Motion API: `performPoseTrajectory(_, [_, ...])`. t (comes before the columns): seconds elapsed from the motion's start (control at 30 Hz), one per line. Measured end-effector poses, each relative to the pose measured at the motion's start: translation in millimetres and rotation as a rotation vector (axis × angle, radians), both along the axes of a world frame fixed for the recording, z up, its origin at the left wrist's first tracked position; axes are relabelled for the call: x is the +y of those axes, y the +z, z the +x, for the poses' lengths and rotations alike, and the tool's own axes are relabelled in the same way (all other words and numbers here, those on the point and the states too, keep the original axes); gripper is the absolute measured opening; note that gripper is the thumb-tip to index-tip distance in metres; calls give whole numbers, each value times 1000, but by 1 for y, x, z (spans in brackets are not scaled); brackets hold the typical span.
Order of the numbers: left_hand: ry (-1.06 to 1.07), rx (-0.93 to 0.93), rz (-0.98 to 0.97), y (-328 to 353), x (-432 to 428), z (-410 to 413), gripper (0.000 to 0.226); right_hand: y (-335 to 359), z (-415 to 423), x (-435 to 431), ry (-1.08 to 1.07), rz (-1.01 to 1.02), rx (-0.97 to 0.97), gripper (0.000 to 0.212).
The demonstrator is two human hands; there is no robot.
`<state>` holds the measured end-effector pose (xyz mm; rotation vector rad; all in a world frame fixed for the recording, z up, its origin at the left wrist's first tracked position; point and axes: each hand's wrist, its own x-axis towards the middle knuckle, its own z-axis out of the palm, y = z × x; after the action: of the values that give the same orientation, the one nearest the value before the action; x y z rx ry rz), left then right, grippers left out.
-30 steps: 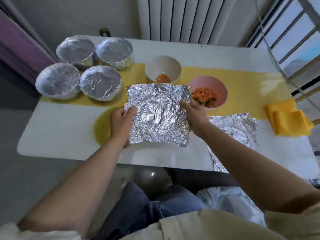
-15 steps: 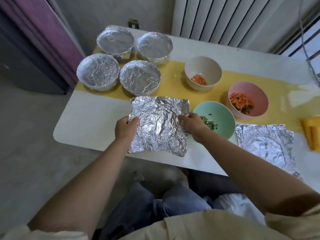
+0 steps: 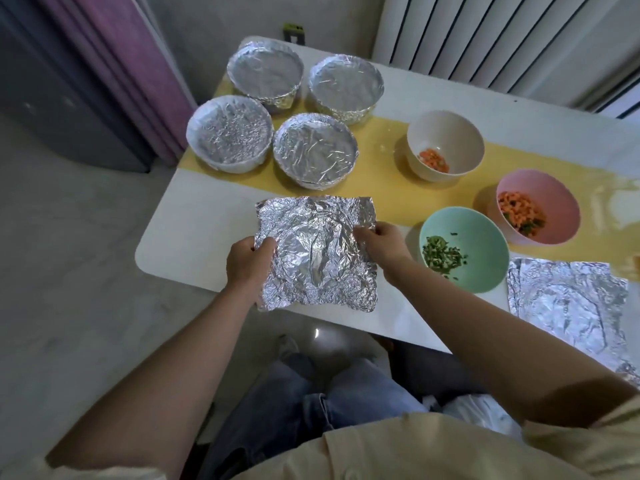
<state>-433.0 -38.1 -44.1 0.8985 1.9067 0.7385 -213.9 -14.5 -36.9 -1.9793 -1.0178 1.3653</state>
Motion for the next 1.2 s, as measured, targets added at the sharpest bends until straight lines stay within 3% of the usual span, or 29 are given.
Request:
performPoseTrajectory(0.2, [-19,56,60,4,-8,-1,50,-11,-13,-3,-19,106,-203,46])
performPoseTrajectory(0.53, [-185,265,164,-20,-19,-10,55,-21,-13,-20,-9,179,-453,47])
performPoseTrajectory(0.7, [-97,331,201,-31,-19,-6,50,-21,-13,-13,23,225,-449,46])
performPoseTrajectory(0.87, [-60,364,217,-37,-20,2,44,-26,-8,-8,10,208,-364,50])
performPoseTrajectory(1.0, [-22,352,216,-42,-22,3,41,-30,-5,-7,-24,157,-169,45])
performPoseTrajectory(1.2, [11,171,175,-42,-22,5,38,-25,1,-4,-15,-6,124,56])
